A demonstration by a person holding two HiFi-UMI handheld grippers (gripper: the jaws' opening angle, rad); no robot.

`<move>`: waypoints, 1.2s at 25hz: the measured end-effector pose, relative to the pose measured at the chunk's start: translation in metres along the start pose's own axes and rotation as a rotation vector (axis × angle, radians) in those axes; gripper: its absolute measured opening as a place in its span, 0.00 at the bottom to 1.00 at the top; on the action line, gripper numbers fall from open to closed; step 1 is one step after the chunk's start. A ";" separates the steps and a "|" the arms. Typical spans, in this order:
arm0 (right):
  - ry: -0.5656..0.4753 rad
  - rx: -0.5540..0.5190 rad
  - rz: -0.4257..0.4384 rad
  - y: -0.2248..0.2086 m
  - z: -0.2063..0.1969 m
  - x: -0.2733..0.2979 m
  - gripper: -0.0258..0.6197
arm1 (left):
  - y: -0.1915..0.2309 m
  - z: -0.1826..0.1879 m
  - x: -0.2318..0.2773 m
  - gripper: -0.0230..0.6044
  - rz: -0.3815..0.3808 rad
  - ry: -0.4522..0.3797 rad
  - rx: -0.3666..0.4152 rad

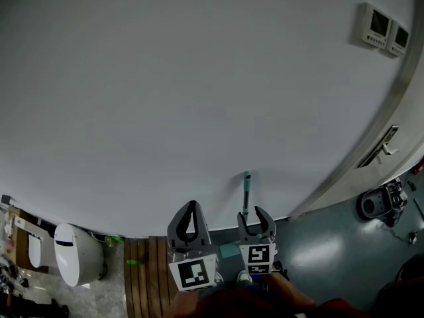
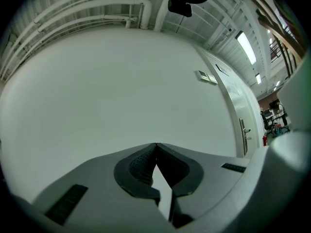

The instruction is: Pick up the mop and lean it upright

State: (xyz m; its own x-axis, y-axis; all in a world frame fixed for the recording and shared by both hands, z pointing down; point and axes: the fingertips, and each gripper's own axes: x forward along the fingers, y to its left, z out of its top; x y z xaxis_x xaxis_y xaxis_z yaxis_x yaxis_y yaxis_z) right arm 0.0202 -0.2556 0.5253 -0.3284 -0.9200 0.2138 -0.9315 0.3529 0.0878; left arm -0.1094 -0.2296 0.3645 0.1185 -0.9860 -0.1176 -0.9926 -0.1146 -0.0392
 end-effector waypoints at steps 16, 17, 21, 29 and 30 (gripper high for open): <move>-0.032 -0.013 -0.045 -0.011 0.004 -0.009 0.07 | -0.003 -0.002 0.002 0.06 -0.011 -0.002 0.011; -0.032 -0.012 -0.049 -0.013 0.004 -0.010 0.07 | -0.005 -0.002 0.003 0.06 -0.014 -0.002 0.009; -0.038 -0.006 -0.057 -0.018 0.007 -0.012 0.07 | -0.008 -0.002 0.004 0.06 -0.016 -0.001 0.000; -0.086 0.023 -0.047 -0.020 0.035 -0.019 0.07 | -0.006 -0.004 0.003 0.06 -0.014 0.002 -0.001; -0.098 0.027 -0.046 -0.021 0.041 -0.020 0.07 | -0.005 -0.005 0.003 0.06 -0.014 0.003 -0.002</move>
State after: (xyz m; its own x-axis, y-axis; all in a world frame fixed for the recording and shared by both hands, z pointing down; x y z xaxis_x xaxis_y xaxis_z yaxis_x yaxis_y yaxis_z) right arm 0.0396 -0.2514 0.4788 -0.2974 -0.9479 0.1142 -0.9495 0.3062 0.0689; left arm -0.1041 -0.2323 0.3696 0.1319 -0.9846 -0.1146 -0.9910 -0.1282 -0.0392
